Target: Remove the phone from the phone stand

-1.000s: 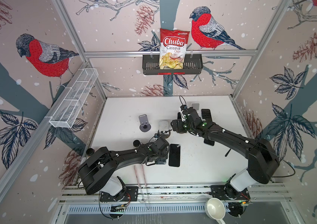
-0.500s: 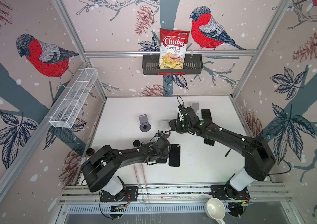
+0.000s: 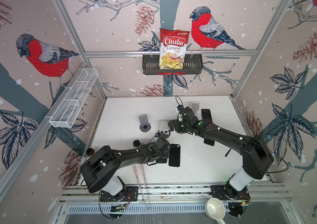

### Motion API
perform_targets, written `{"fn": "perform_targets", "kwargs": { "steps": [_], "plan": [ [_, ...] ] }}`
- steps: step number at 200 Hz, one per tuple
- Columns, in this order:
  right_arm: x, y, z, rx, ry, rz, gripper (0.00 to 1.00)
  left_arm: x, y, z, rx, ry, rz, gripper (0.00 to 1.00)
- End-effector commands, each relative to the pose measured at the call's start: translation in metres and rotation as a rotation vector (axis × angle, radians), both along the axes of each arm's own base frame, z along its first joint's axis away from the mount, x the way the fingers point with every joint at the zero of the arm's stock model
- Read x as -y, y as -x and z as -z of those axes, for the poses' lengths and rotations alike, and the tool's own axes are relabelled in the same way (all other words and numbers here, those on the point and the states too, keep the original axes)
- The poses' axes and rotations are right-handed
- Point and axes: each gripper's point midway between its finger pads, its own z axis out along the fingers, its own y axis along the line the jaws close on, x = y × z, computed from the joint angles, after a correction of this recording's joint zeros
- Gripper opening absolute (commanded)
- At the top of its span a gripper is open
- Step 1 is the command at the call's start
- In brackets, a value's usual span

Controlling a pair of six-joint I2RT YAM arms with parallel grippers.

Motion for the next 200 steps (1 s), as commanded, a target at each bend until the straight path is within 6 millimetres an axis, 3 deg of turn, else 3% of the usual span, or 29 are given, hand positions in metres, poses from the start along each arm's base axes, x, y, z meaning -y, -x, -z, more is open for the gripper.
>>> {"fn": "perform_targets", "kwargs": {
  "steps": [1,141,200],
  "plan": [
    [-0.002,-0.002,-0.002,0.012,-0.009,0.003,0.99,-0.010,0.023,0.010,-0.104,-0.034,0.024,0.73],
    [-0.014,0.006,0.000,0.020,0.004,-0.028,0.99,-0.013,0.030,0.024,-0.154,-0.072,0.025,0.79],
    [-0.023,0.010,0.006,0.011,0.020,-0.046,0.99,-0.017,0.017,-0.002,-0.052,-0.043,-0.008,0.82]
  ]
}}
